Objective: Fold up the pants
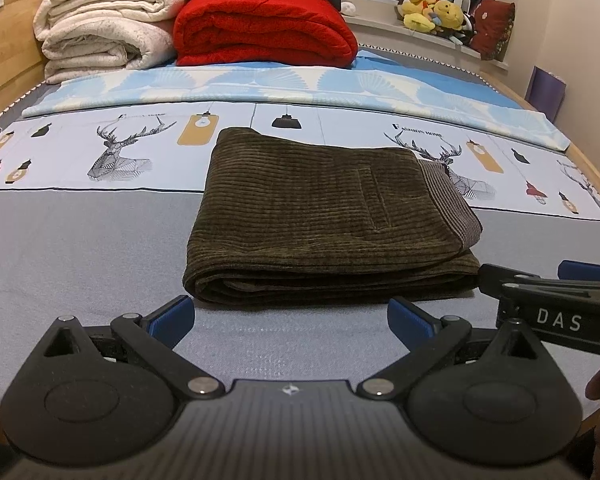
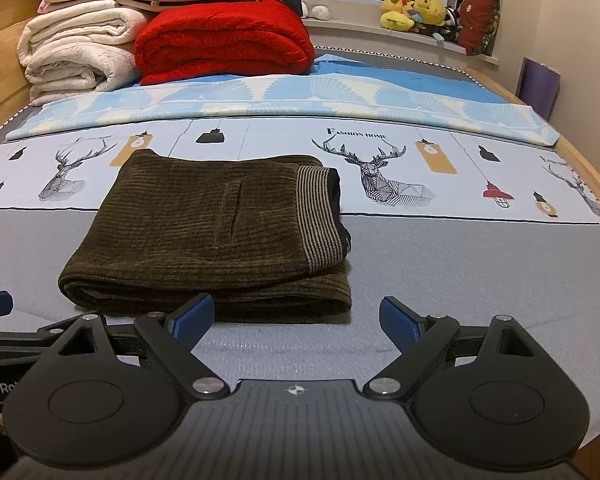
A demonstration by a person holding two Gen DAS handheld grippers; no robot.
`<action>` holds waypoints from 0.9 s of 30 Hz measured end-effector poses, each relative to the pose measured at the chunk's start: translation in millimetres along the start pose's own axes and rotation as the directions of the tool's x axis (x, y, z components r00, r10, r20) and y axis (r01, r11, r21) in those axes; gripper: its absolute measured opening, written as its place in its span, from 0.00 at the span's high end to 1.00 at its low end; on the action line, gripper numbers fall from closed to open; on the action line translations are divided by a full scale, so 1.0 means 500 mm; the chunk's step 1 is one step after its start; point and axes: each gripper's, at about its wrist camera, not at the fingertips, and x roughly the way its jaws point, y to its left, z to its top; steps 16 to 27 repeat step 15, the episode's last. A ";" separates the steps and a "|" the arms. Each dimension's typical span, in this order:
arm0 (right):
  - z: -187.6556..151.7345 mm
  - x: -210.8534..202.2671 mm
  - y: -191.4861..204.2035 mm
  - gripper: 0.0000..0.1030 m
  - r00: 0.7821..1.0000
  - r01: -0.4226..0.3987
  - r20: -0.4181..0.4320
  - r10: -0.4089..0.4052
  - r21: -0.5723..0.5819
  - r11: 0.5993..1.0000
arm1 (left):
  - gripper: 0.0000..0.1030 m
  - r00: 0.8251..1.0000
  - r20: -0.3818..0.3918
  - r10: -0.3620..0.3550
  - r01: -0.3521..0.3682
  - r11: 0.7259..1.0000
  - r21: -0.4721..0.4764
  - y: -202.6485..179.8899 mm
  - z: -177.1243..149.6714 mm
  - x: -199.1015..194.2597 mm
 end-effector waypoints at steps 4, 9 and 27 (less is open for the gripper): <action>0.004 0.003 0.002 0.12 1.000 0.001 0.000 -0.001 0.005 1.000 | 0.00 1.000 0.005 -0.003 0.003 1.000 -0.002 -0.001 0.001 -0.001; 0.006 0.004 0.001 0.12 1.000 0.000 0.001 0.000 0.009 1.000 | 0.00 1.000 0.004 -0.007 0.007 1.000 -0.011 0.002 0.002 -0.001; 0.008 0.003 0.001 0.12 1.000 0.000 0.000 0.000 0.014 1.000 | 0.00 1.000 0.014 -0.004 0.005 1.000 -0.011 0.000 0.003 -0.003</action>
